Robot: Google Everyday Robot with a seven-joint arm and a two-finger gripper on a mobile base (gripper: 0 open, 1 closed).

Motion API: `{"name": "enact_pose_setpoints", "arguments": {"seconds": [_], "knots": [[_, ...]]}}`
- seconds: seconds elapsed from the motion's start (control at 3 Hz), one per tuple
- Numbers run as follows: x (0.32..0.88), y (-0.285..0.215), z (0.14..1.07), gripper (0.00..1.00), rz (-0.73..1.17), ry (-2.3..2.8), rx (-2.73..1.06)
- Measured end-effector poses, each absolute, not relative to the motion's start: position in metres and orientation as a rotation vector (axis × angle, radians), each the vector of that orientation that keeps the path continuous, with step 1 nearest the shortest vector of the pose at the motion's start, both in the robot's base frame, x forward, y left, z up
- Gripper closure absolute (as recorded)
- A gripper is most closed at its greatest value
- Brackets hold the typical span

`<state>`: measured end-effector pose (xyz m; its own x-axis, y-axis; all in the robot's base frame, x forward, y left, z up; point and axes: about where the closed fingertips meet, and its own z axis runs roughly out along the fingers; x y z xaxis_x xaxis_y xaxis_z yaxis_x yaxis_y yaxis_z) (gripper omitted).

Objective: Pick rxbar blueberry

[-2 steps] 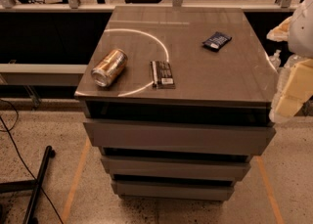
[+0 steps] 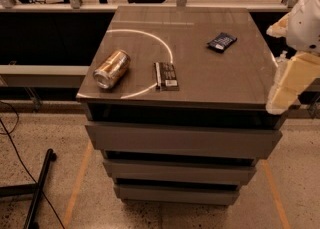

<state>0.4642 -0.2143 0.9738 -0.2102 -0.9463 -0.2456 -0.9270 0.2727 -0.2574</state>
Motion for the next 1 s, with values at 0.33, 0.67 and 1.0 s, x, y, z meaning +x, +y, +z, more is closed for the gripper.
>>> {"name": "enact_pose_setpoints", "arguments": {"seconds": [0.33, 0.67, 1.0], "knots": [[0.528, -0.211, 0.967, 0.0, -0.041, 2.143, -1.666], [0.607, -0.211, 0.952, 0.0, 0.006, 2.092, -1.618], [0.673, -0.211, 0.928, 0.0, 0.067, 2.061, -1.562]]}}
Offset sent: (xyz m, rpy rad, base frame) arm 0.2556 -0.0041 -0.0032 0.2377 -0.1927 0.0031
